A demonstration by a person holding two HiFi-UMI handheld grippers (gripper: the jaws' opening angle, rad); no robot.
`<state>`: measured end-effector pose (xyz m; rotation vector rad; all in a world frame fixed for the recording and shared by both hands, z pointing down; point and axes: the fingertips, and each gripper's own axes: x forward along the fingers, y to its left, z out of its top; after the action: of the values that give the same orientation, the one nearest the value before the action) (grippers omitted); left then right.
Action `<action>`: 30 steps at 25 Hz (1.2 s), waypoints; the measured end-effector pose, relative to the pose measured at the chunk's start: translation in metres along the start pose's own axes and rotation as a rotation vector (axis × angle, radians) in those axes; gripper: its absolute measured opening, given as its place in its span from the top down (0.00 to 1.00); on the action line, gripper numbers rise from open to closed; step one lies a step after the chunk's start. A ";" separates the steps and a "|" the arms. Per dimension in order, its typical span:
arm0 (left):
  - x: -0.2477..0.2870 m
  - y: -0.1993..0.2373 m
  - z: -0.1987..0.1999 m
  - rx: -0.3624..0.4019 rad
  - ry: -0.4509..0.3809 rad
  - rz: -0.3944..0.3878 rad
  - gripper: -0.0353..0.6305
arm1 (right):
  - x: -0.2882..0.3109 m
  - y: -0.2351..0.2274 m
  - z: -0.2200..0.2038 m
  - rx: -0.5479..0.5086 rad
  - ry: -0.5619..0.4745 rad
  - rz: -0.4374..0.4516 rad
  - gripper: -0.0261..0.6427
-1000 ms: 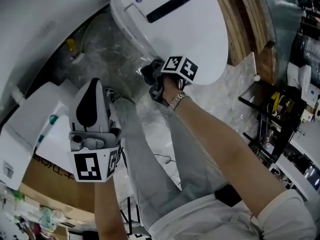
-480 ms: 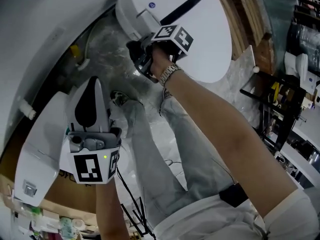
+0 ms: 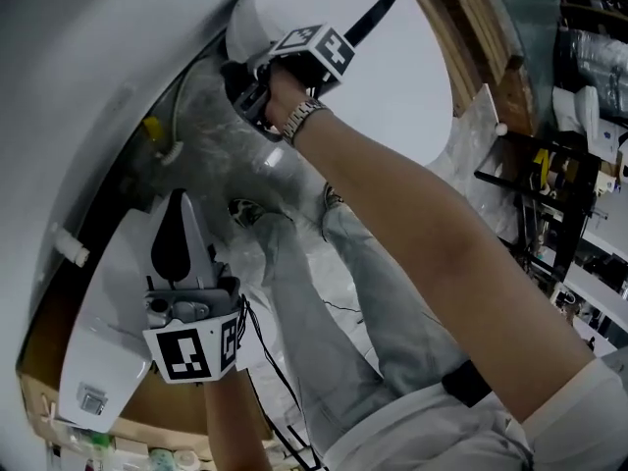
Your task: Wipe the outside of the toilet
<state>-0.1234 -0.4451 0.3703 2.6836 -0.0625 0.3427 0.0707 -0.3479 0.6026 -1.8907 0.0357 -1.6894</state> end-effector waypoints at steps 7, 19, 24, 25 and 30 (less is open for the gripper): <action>-0.006 -0.009 0.003 0.022 -0.009 0.004 0.94 | -0.022 0.077 0.003 -0.368 -0.073 0.282 0.82; -0.017 -0.059 -0.013 0.037 -0.032 0.048 0.94 | -0.087 0.041 -0.062 -1.207 0.017 0.414 0.82; -0.025 -0.096 -0.035 0.048 -0.029 0.076 0.94 | -0.117 -0.016 -0.057 -1.350 0.014 0.423 0.82; -0.028 -0.106 -0.039 0.047 -0.032 0.082 0.94 | -0.125 -0.028 -0.055 -1.369 0.015 0.429 0.82; -0.050 -0.170 -0.041 0.040 -0.065 0.134 0.94 | -0.204 -0.072 -0.045 -1.509 0.031 0.524 0.82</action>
<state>-0.1643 -0.2742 0.3236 2.7364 -0.2594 0.3000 -0.0352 -0.2255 0.4519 -2.3447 2.0892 -1.2789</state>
